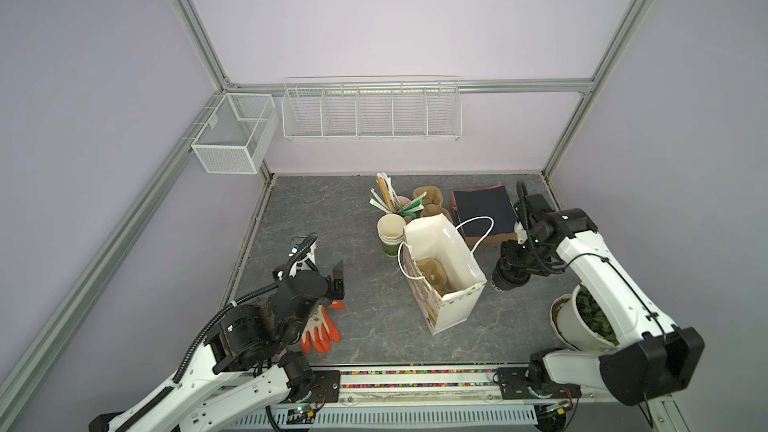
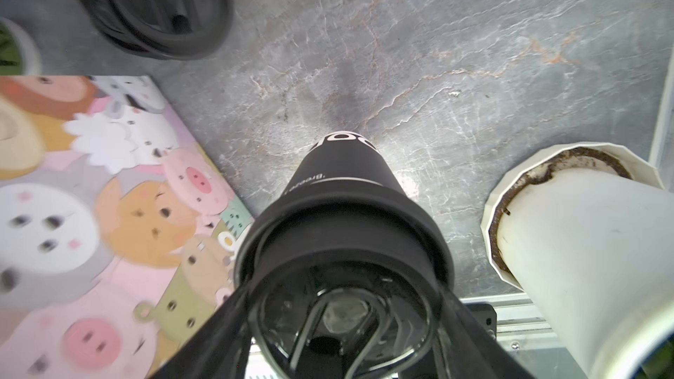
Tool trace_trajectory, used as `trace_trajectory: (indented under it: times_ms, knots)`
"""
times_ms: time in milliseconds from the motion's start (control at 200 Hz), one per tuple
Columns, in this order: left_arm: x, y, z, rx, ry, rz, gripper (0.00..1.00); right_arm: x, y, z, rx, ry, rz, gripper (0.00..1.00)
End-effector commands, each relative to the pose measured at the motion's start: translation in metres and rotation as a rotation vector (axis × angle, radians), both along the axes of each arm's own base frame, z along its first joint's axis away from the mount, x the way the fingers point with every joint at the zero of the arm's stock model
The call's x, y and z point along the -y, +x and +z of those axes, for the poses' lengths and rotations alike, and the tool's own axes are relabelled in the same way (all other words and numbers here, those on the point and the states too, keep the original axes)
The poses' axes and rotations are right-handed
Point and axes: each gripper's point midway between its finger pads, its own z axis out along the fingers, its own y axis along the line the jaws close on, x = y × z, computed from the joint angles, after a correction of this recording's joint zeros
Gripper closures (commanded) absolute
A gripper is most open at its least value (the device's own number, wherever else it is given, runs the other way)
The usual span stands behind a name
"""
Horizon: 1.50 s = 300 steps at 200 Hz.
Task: Pack a coffee takeout order
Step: Pick up the coffee cup at the middle-right of the table, then place the coffee cup in the cup tray.
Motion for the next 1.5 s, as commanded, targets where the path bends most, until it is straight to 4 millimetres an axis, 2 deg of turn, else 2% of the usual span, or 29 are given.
trace_trajectory:
  times_ms: [0, 240, 430, 600, 885, 1045, 1184, 1494]
  knots:
    - [-0.005, 0.000, -0.004, -0.006, 0.026, 0.016, 0.00, 0.005, -0.018, 0.028, 0.031, -0.005, 0.007, 0.28]
    - [-0.004, 0.000, -0.004, -0.010, 0.028, 0.014, 0.00, 0.005, -0.031, 0.088, 0.168, 0.028, 0.034, 0.28]
    - [-0.005, 0.000, -0.004, -0.010, 0.029, 0.016, 0.00, -0.006, -0.037, 0.138, 0.294, 0.110, 0.071, 0.27]
    - [-0.005, 0.001, -0.005, -0.012, 0.032, 0.018, 0.00, -0.024, -0.038, 0.166, 0.348, 0.185, 0.129, 0.27]
    - [-0.005, 0.001, -0.005, -0.011, 0.033, 0.021, 0.00, -0.054, -0.037, 0.215, 0.445, 0.206, 0.250, 0.27]
    - [-0.006, 0.001, -0.005, -0.010, 0.034, 0.022, 0.00, -0.073, -0.037, 0.230, 0.479, 0.204, 0.322, 0.28]
    - [-0.006, 0.001, -0.005, -0.011, 0.034, 0.023, 0.00, -0.074, -0.039, 0.251, 0.575, 0.202, 0.313, 0.29]
    - [-0.006, 0.002, -0.005, -0.011, 0.035, 0.025, 0.00, -0.105, -0.041, 0.261, 0.615, 0.268, 0.394, 0.29]
